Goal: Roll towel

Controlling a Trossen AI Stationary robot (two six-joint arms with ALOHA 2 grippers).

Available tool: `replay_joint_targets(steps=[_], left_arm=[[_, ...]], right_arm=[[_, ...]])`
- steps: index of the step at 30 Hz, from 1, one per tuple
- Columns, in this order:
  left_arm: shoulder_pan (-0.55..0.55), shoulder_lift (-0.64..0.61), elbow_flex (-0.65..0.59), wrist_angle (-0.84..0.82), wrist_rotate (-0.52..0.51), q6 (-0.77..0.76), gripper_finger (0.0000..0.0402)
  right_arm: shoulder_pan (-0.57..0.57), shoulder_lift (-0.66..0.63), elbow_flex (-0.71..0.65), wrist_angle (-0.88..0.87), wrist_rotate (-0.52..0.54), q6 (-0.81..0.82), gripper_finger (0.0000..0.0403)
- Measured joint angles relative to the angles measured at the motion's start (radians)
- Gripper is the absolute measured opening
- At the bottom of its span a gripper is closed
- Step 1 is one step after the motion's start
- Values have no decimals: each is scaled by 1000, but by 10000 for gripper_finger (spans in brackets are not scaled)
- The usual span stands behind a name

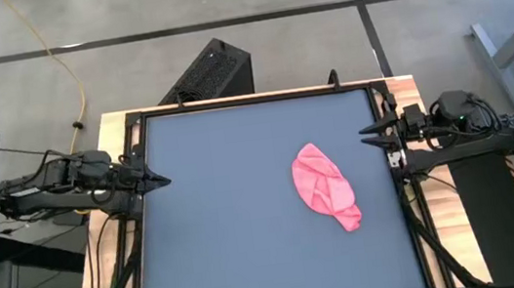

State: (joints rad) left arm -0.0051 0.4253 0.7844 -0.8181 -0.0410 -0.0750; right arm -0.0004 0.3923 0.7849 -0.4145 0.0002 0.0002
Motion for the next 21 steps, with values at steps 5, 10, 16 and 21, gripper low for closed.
replay_joint_targets(steps=[5, 10, 16, 21], left_arm=[[0, 0, 0, 0, 0, 0, 0], [0, 0, 0, 0, 0, 0, 0], [0, 0, 0, 0, 0, 0, 0], [0, 0, 0, 12, -16, 41, 0]], right_arm=[[0, 0, 0, 0, 0, 0, 123], [0, 0, 0, 0, 0, 0, 123], [0, 0, 0, 0, 0, 0, 123], [0, 0, 0, 0, 0, 0, 123]])
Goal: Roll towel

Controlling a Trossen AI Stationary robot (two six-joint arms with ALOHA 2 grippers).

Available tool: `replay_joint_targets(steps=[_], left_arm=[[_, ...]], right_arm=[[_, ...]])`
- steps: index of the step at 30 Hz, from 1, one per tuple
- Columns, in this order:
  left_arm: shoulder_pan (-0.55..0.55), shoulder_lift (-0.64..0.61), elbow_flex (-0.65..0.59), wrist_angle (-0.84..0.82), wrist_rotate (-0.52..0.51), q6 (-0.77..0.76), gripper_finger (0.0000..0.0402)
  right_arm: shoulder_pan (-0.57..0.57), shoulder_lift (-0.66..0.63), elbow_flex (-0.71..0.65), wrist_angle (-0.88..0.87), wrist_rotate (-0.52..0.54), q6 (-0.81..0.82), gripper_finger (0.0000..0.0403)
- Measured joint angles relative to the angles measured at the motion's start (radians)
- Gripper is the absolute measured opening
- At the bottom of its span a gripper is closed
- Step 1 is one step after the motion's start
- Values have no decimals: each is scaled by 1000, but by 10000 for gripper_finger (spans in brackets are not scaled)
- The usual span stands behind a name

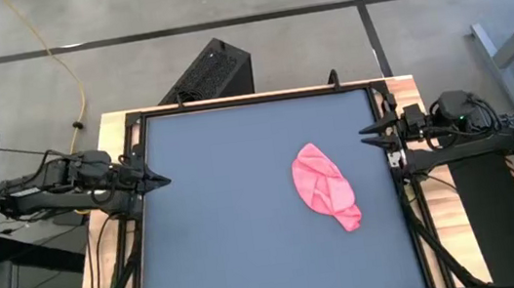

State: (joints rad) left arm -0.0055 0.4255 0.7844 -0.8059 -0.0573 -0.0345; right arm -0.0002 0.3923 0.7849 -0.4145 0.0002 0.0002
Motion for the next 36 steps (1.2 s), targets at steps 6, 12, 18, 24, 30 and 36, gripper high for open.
replay_joint_targets(steps=[6, 12, 18, 24, 30, 36], left_arm=[[0, 0, 0, 27, -60, 23, 0], [0, 13, -119, 388, -64, -308, 0], [-6, 63, -371, 742, -23, -723, 0], [-92, 184, -479, 1105, -35, -778, 0], [-127, 361, -421, 1168, -142, -602, 0], [-60, 561, -364, 1154, -20, -480, 0]], right_arm=[[0, 0, 0, 0, 0, 0, 123], [0, 0, 0, 0, 0, 0, 123], [-2, 0, 0, 14, 2, -23, 123], [4, 46, -25, 347, 7, -21, 123], [4, 235, -25, 309, 100, 287, 120], [6, 538, -27, 69, 99, 486, 111]])
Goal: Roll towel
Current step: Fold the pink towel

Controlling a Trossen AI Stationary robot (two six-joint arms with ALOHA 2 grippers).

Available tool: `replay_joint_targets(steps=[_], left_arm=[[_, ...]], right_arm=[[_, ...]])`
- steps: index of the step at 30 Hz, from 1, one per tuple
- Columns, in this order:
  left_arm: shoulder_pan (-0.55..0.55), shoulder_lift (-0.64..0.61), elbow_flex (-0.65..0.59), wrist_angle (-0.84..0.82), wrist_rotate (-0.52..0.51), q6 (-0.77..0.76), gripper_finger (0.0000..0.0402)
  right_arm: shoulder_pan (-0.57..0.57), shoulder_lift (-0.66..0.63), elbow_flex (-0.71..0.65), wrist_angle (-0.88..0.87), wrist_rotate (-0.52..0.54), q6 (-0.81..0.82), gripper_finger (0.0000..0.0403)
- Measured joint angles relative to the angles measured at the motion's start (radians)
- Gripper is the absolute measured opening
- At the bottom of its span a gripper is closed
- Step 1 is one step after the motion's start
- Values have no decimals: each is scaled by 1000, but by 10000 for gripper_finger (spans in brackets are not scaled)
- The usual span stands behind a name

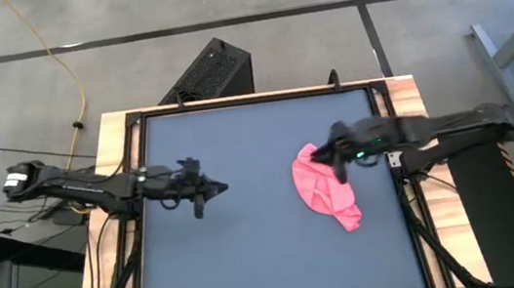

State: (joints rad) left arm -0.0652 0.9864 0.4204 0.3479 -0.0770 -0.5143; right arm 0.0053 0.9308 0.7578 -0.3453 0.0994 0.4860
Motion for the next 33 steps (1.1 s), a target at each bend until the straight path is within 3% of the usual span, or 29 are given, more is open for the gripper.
replay_joint_targets(steps=[6, 11, 16, 20, 24, 30, 33], left_arm=[[33, 135, 23, 0, 172, 135, 0], [24, 173, 25, 6, 218, 177, 0], [24, 172, 25, 18, 119, 155, 0], [15, 172, 25, 46, 29, 158, 12], [2, 173, 25, 41, -64, 215, 46], [-10, 174, 25, 32, -142, 181, 109], [-12, 174, 25, 31, -145, 165, 132]], right_arm=[[-41, 260, 27, -44, 17, 128, 109], [-65, 460, 73, -64, 89, 20, 109], [-114, 601, 147, -169, 185, -56, 109], [-134, 675, 170, -142, 192, -193, 109], [-150, 732, 176, -123, 190, -258, 109], [-189, 789, 175, -132, 113, -261, 105], [-188, 769, 171, -136, 135, -236, 68]])
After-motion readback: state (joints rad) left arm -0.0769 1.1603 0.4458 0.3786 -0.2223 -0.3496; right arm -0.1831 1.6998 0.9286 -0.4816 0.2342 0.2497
